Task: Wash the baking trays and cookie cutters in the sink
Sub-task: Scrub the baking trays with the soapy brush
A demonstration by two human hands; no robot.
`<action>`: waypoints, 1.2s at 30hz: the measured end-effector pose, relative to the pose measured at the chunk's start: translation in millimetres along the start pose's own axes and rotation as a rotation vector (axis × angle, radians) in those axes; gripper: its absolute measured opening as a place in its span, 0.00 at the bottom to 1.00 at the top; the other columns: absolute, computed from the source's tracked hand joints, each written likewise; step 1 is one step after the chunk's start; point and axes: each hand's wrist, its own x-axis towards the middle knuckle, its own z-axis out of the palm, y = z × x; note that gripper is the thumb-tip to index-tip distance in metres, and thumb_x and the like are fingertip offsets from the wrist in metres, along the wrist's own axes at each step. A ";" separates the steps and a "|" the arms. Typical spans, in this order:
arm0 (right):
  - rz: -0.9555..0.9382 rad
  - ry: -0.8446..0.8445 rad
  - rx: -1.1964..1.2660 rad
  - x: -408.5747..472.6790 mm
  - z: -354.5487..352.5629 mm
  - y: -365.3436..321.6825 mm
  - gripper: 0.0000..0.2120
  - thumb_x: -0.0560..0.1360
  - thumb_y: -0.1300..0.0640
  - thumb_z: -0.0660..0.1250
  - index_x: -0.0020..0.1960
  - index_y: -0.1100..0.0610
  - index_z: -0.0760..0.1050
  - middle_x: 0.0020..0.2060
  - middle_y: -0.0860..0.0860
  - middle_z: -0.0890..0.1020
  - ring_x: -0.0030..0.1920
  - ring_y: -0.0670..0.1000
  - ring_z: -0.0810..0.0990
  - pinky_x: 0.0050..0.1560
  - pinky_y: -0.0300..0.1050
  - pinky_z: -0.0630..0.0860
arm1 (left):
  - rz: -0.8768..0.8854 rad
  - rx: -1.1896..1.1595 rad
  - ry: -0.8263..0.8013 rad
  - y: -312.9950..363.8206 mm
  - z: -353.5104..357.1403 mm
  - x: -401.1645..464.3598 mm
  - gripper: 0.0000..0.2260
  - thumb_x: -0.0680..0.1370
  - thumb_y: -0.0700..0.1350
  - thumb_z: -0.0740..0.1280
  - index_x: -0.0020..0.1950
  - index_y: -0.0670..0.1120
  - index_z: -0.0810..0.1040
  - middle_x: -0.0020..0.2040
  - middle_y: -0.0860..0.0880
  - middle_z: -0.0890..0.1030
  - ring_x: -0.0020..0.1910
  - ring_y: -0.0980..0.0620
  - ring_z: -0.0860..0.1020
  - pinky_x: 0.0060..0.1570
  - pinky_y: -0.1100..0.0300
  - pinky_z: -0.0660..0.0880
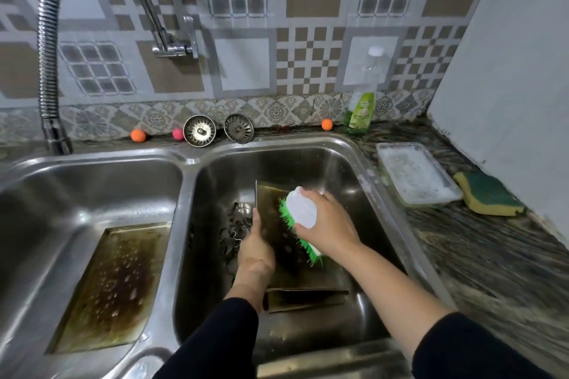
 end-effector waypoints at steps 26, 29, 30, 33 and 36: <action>-0.111 0.400 0.089 52.2 -41.6 -107.1 0.29 0.76 0.47 0.66 0.74 0.41 0.60 0.51 0.50 0.83 0.44 0.50 0.80 0.40 0.42 0.77 | 0.603 -0.350 0.082 59.2 -80.5 -27.3 0.30 0.79 0.32 0.56 0.76 0.55 0.55 0.55 0.74 0.66 0.52 0.86 0.64 0.56 0.85 0.58; -0.098 0.385 0.091 59.1 -52.9 -109.1 0.29 0.76 0.46 0.65 0.74 0.41 0.60 0.53 0.49 0.82 0.46 0.51 0.80 0.38 0.40 0.74 | 0.610 -0.396 0.119 65.3 -83.1 -22.9 0.30 0.78 0.30 0.55 0.76 0.53 0.56 0.56 0.76 0.65 0.54 0.86 0.62 0.61 0.83 0.56; -0.106 0.357 0.073 45.1 -46.7 -108.1 0.29 0.75 0.46 0.66 0.74 0.40 0.60 0.47 0.48 0.82 0.42 0.50 0.79 0.35 0.39 0.71 | 0.605 -0.416 0.132 64.6 -87.5 -18.5 0.30 0.78 0.30 0.56 0.77 0.52 0.57 0.55 0.79 0.66 0.54 0.85 0.63 0.61 0.81 0.57; -0.176 0.298 0.070 -8.6 -14.2 -96.9 0.30 0.74 0.47 0.67 0.73 0.37 0.60 0.43 0.50 0.83 0.43 0.52 0.80 0.37 0.41 0.70 | 0.597 -0.438 0.155 57.3 -102.7 -4.3 0.32 0.77 0.29 0.55 0.76 0.53 0.58 0.54 0.82 0.67 0.56 0.83 0.65 0.64 0.73 0.58; -0.186 0.310 0.102 -14.0 -15.5 -86.1 0.30 0.74 0.47 0.68 0.73 0.37 0.60 0.50 0.49 0.83 0.46 0.49 0.80 0.39 0.40 0.72 | 0.586 -0.429 0.158 56.6 -104.8 -7.5 0.34 0.75 0.26 0.53 0.76 0.55 0.58 0.56 0.78 0.66 0.56 0.82 0.65 0.67 0.69 0.58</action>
